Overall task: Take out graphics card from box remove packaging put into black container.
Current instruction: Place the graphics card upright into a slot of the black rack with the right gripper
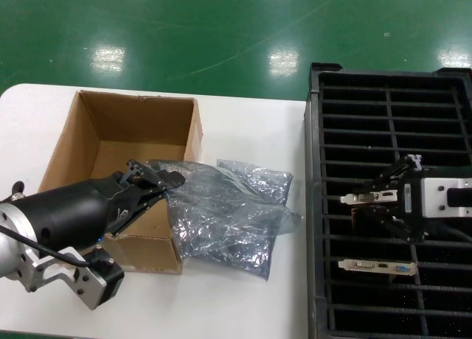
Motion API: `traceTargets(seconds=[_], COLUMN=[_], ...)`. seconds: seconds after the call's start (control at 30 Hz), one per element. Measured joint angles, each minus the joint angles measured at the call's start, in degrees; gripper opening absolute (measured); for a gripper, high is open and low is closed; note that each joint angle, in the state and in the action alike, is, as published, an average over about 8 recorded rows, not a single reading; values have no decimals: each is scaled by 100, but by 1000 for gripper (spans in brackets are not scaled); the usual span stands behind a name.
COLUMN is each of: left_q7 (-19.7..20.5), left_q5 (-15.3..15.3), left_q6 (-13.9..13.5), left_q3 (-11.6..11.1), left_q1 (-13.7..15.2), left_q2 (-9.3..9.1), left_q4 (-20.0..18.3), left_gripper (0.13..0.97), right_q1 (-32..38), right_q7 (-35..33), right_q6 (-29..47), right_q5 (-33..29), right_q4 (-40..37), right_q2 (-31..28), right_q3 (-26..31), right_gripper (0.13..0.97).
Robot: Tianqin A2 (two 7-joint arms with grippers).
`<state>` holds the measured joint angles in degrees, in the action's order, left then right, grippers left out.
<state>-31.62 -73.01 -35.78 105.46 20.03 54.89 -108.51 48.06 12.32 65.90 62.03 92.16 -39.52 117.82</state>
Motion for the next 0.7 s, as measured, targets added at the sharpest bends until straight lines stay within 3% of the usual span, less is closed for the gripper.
traceTargets(seconds=[0.7], left_q7=[-2], left_q5=[0], left_q6=[0], left_q3=[0], left_q1=[0], left_q2=[0], left_q4=[0], left_gripper=[139], right_q1=[-126], right_q7=[131], right_q6=[-37], right_q5=[39], right_q4=[-139], right_q2=[-72], right_q3=[-40], right_gripper=[179])
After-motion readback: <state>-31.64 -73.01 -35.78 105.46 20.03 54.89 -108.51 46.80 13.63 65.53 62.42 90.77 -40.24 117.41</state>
